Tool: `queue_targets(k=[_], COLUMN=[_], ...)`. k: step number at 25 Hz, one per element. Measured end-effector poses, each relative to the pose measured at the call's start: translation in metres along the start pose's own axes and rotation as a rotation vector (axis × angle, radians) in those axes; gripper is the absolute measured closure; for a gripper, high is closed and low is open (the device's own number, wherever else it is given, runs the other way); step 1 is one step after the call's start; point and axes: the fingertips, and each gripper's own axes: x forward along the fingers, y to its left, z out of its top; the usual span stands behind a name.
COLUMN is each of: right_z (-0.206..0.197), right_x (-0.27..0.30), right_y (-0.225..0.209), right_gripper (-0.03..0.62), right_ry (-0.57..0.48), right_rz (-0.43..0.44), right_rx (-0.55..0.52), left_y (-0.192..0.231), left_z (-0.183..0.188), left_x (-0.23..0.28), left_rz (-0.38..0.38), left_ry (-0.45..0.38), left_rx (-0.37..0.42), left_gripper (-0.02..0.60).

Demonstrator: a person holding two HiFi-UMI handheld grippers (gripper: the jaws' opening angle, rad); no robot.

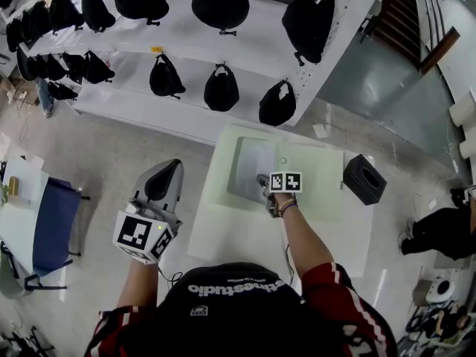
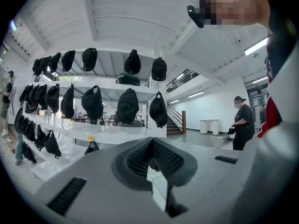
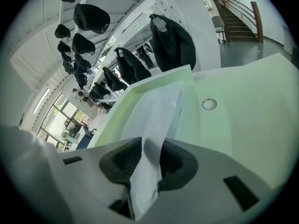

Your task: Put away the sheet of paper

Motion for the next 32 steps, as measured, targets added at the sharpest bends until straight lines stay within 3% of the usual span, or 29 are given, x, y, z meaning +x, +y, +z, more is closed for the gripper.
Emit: queue_targets(k=[8, 21, 32], right_z=[0.0, 0.0, 0.012], right_x=[-0.02, -0.066, -0.148], right_y=[-0.021, -0.026, 0.001], right_gripper=[0.49, 0.499, 0.499], right_ry=[-0.038, -0.112, -0.273], right_rz=[-0.048, -0.053, -0.1], right_rx=[0.031, 0.059, -0.011], left_y=[-0.005, -0.022, -0.047], left_z=[0.003, 0.003, 0.005], left_x=[-0.004, 0.002, 0.022], left_rz=[-0.009, -0.075, -0.206], left_ry=[-0.009, -0.026, -0.051], left_rx=[0.003, -0.005, -0.031], left_gripper=[0.578, 0.578, 0.578])
